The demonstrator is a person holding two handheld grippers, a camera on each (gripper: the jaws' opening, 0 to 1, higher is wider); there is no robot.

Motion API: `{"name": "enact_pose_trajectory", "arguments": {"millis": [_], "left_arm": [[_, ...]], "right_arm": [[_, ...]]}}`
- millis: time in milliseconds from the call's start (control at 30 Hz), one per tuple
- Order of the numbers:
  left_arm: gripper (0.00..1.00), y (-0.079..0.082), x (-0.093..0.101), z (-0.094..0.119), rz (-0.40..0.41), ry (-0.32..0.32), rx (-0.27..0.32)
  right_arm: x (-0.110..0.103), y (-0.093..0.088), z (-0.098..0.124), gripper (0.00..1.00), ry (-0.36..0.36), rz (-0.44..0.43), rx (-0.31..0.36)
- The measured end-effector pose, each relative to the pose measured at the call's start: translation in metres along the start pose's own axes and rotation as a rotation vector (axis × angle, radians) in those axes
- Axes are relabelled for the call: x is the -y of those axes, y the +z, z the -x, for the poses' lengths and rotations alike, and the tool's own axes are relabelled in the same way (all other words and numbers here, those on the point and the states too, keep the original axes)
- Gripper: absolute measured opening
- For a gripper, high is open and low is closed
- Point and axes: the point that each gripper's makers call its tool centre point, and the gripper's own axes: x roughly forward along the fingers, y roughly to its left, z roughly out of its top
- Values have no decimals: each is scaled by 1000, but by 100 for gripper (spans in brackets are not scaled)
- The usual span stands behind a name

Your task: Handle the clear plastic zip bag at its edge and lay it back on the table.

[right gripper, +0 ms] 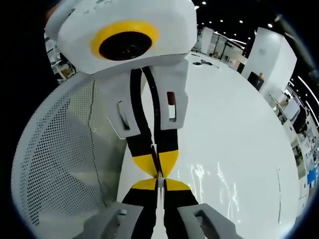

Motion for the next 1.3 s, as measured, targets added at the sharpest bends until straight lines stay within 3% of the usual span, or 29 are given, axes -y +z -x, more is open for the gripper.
{"name": "enact_pose_trajectory", "arguments": {"millis": [433, 1300], "left_arm": [[0, -7, -1, -4, 17, -12, -19], [0, -7, -1, -3, 39, -16, -38]], "right_arm": [[-2, -12, 3, 0, -2, -62, -21], [0, -35, 16, 0, -23, -91, -43]]}}
